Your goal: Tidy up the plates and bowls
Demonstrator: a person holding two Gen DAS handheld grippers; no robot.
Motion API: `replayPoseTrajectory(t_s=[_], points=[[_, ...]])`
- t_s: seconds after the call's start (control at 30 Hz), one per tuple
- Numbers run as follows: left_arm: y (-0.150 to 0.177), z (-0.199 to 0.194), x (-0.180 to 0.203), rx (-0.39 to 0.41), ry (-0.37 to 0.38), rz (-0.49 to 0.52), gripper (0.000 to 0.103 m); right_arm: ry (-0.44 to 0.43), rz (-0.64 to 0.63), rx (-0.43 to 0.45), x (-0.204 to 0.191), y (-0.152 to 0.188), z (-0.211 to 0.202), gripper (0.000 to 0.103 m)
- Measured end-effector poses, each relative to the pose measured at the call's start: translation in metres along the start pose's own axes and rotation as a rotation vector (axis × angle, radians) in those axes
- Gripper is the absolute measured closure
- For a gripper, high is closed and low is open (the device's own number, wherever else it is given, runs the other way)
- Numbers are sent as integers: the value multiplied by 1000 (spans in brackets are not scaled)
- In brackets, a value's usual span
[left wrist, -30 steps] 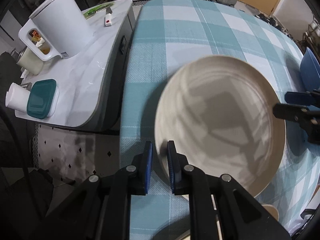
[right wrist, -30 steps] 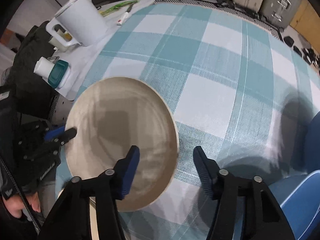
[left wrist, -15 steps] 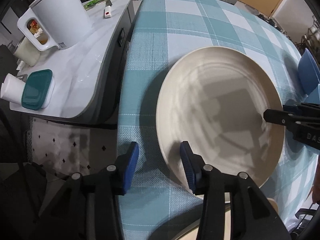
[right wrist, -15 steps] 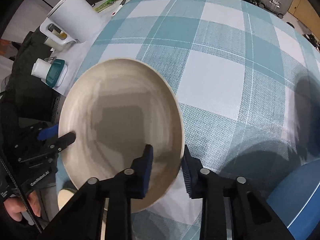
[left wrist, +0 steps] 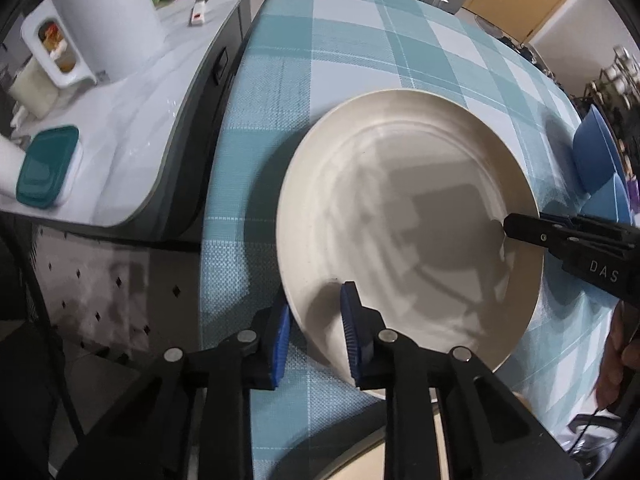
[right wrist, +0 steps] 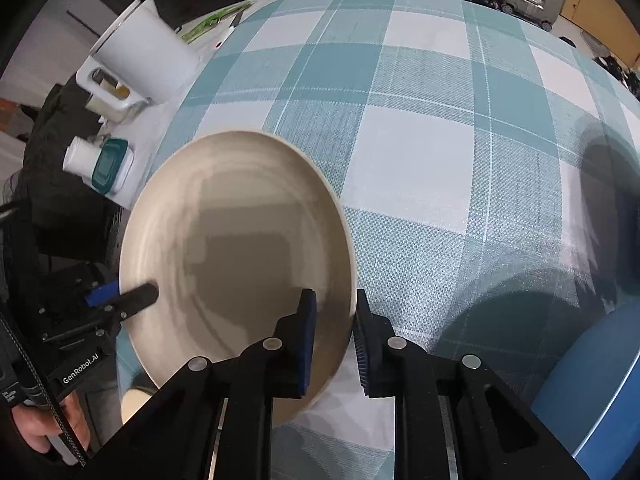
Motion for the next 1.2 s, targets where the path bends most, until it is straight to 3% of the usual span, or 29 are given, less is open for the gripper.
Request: replayPoseTrajectory(t_s=[0.5, 1.2], points=[[4, -26, 11, 40, -2, -12, 81, -34, 38, 82, -2, 3, -26, 86], [69, -66, 18, 150, 19, -59, 82, -70, -17, 183, -16, 76, -70, 86]])
Point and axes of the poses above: each gripper's, at about its wrist camera, not at the fingertips, and z roughly the way its jaws point, x to its right, y to its underside, the point moved 1 cm from there along z, roughly the way its jaws point, and after that the axes turned 10 degrees about -x, right-handed, at the moved point
